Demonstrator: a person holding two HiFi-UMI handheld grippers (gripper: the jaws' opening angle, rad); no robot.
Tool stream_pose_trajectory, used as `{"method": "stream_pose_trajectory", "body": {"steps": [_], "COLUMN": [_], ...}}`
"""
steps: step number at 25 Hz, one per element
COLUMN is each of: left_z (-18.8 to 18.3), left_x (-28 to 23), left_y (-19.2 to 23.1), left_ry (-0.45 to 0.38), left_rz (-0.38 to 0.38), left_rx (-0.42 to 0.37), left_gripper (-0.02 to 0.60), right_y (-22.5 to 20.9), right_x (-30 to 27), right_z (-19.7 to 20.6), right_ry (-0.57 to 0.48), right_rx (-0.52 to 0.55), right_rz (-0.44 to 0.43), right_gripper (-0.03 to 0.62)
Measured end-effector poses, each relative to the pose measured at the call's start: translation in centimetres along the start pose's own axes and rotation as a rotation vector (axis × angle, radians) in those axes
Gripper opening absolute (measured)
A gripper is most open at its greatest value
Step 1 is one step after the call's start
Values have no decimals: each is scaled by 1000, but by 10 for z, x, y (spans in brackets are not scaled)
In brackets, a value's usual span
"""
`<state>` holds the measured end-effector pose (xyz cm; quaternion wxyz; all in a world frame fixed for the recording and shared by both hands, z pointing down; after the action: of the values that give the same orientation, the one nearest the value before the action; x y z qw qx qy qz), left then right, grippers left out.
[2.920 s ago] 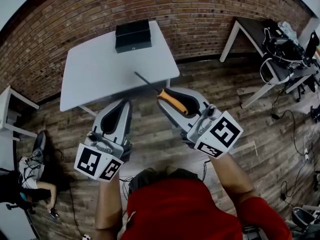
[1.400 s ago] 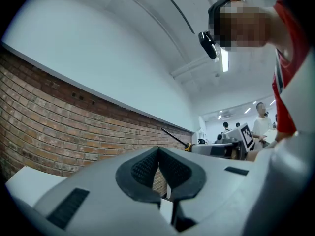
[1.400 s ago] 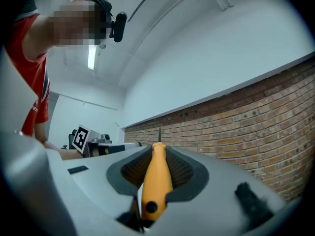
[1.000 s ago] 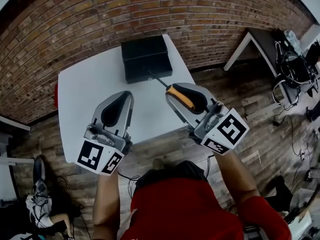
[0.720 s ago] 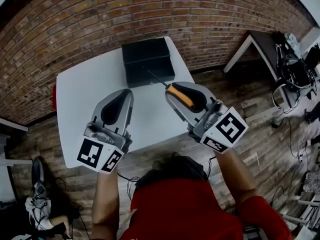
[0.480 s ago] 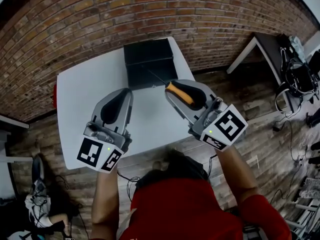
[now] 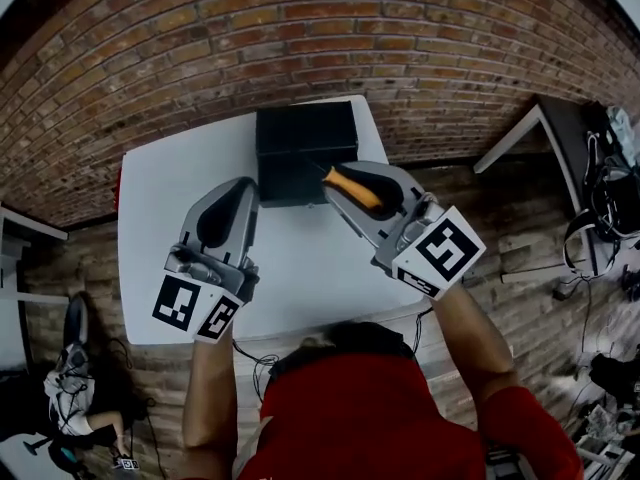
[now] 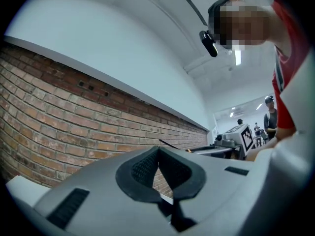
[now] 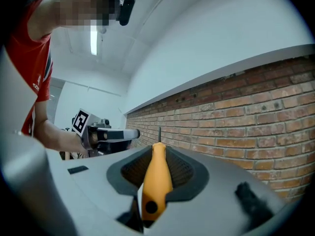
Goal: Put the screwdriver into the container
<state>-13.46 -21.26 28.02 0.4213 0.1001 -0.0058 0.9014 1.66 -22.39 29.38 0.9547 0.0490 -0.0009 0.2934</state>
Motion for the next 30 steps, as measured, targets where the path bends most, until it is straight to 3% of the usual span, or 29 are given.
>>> {"method": "stream_pose_trajectory", "body": {"steps": [6, 17, 26, 30], "left_z": [17, 51, 77, 92], "left_x": [-31, -46, -42, -46], "left_y": [13, 40, 64, 72], "left_ry": [-6, 29, 13, 30], "left_rz": [-65, -69, -107, -113], "left_rx": [-22, -37, 23, 12], "left_gripper": [14, 14, 14, 14], "right_y": [-38, -55, -57, -56], "right_x": [-15, -53, -79, -93], "right_z": [15, 55, 109, 138], "right_ry": [25, 127, 328, 409], "right_rx": [18, -3, 76, 92], "right_rz": [-56, -97, -165, -211], "right_gripper": [97, 97, 97, 97]}}
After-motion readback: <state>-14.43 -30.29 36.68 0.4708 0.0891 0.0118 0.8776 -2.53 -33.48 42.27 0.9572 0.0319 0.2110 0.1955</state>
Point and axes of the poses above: the fingertips, and each gripper's own axes: x backward along the fingers, y to its left, z out of its underside, the point moved 4 cm from there along x, backward along the fingers, and after that the axes turned 4 degrees about -y, right-handed, at the moved point
